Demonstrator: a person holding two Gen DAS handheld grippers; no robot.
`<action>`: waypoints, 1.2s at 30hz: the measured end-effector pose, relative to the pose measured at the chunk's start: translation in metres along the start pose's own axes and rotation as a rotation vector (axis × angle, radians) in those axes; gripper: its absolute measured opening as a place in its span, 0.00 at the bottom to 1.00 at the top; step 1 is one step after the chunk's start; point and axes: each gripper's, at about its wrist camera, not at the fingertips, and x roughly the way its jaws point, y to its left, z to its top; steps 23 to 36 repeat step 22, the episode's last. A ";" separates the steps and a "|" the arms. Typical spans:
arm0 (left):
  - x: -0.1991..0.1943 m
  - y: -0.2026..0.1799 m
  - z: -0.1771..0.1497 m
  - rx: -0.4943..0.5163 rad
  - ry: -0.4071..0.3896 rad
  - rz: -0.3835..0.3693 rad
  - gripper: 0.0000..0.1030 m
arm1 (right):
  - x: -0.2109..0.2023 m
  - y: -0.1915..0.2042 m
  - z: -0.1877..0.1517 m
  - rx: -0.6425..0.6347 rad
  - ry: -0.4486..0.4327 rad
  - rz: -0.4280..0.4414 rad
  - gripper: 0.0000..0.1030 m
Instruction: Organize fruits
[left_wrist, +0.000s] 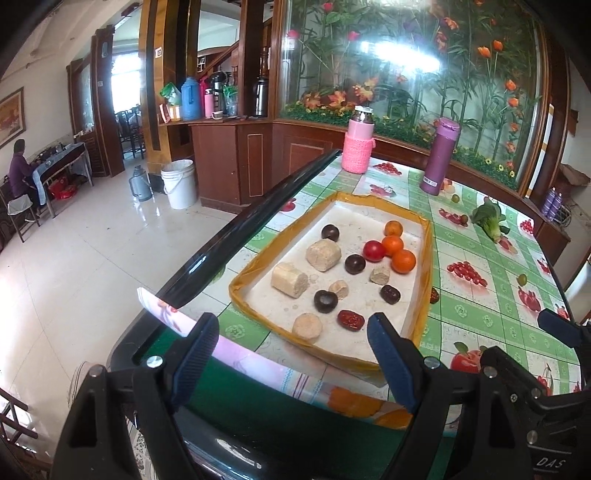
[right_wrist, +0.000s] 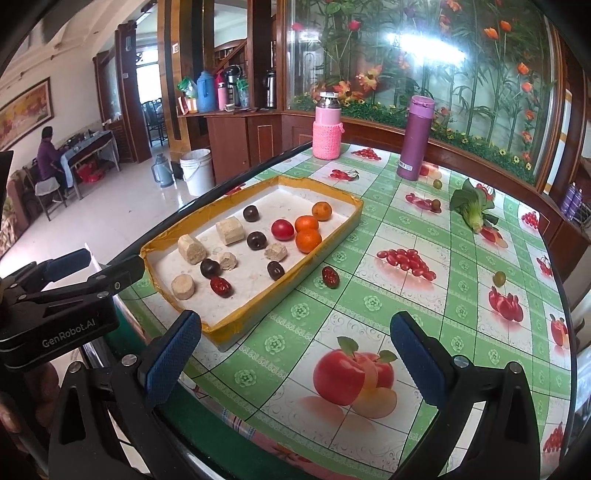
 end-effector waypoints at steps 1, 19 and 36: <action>-0.001 0.000 0.000 0.002 -0.005 -0.001 0.82 | 0.000 0.000 0.000 0.002 -0.001 -0.002 1.00; -0.004 0.002 0.002 -0.020 -0.071 0.005 0.88 | 0.001 -0.001 0.002 0.009 -0.002 -0.021 1.00; -0.004 0.001 0.000 -0.010 -0.069 0.025 0.88 | 0.003 -0.002 0.002 0.008 0.001 -0.023 1.00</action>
